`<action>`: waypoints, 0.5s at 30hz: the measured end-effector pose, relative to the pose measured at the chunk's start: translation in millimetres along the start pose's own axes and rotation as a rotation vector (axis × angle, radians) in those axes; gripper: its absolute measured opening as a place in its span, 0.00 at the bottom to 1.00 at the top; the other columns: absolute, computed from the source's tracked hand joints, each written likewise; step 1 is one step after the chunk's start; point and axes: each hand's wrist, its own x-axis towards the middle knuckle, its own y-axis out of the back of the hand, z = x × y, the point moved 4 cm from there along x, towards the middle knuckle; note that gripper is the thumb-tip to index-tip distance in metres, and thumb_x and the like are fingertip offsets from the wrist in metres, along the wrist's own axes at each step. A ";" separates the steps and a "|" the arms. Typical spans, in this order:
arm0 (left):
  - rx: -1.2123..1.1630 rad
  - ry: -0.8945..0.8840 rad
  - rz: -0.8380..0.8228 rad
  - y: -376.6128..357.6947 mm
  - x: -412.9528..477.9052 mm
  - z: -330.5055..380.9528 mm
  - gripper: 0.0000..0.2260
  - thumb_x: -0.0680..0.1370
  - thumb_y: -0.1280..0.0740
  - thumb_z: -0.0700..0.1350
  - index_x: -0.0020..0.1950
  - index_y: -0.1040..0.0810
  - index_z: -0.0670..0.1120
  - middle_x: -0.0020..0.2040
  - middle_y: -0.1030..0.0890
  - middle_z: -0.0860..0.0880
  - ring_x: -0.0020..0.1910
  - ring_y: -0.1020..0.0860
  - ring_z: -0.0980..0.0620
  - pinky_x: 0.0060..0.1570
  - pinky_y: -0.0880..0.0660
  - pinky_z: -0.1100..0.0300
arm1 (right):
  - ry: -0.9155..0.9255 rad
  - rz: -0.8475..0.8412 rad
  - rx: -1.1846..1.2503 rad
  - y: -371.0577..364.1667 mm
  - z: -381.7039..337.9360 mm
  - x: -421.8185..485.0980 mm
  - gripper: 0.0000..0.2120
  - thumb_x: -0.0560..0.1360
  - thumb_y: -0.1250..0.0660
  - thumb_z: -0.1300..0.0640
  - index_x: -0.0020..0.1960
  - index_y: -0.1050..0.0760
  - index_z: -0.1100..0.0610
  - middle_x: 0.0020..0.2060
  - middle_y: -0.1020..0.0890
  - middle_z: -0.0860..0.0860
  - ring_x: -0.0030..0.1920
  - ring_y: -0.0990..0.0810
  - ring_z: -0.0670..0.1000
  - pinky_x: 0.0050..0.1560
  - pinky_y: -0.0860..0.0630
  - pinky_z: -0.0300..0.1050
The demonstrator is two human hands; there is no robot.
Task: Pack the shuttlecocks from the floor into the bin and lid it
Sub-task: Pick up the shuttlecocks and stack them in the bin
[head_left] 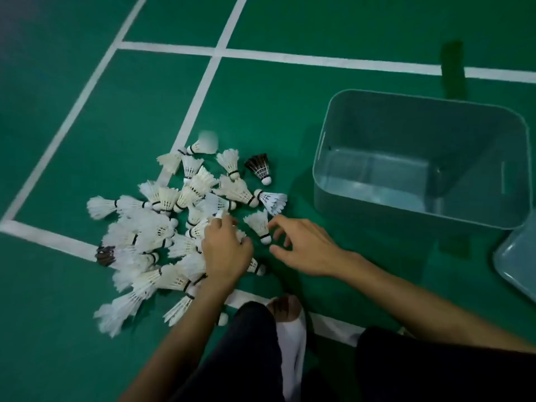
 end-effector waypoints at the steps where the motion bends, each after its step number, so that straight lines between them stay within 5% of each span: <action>1: 0.029 0.014 0.058 2.0 -5.8 -4.0 0.20 0.68 0.30 0.44 0.58 0.24 0.42 0.54 0.24 0.41 0.54 0.26 0.39 0.48 0.28 0.48 | -0.025 -0.009 -0.017 -5.9 6.3 6.2 0.22 0.78 0.34 0.47 0.70 0.33 0.49 0.59 0.19 0.48 0.54 0.19 0.54 0.52 0.21 0.52; 4: 0.101 0.211 0.200 8.8 -29.1 -18.4 0.21 0.67 0.30 0.44 0.58 0.28 0.42 0.57 0.27 0.40 0.56 0.29 0.38 0.52 0.30 0.45 | -0.102 0.037 -0.126 -13.8 16.5 24.3 0.30 0.78 0.34 0.53 0.76 0.42 0.48 0.64 0.24 0.54 0.57 0.21 0.61 0.55 0.22 0.56; 7: 0.164 0.287 0.143 0.7 -41.5 -32.8 0.19 0.72 0.34 0.53 0.59 0.30 0.45 0.58 0.28 0.43 0.57 0.30 0.40 0.56 0.32 0.43 | -0.092 0.067 -0.195 -22.2 9.7 46.0 0.33 0.76 0.34 0.57 0.77 0.43 0.45 0.62 0.25 0.57 0.56 0.22 0.62 0.53 0.24 0.55; 11: 0.197 0.174 -0.020 -6.2 -32.3 -35.2 0.29 0.76 0.41 0.69 0.64 0.25 0.48 0.60 0.27 0.44 0.61 0.29 0.41 0.61 0.34 0.44 | -0.081 -0.097 -0.276 -37.2 3.3 73.3 0.27 0.78 0.34 0.52 0.76 0.35 0.49 0.64 0.25 0.57 0.61 0.23 0.62 0.54 0.25 0.53; 15: 0.259 -0.017 -0.176 -2.8 -22.0 -28.5 0.41 0.69 0.38 0.76 0.74 0.31 0.52 0.66 0.28 0.45 0.64 0.31 0.40 0.62 0.32 0.45 | -0.112 -0.024 -0.175 -43.1 4.0 67.8 0.24 0.76 0.30 0.54 0.71 0.28 0.51 0.63 0.22 0.55 0.61 0.23 0.59 0.56 0.25 0.51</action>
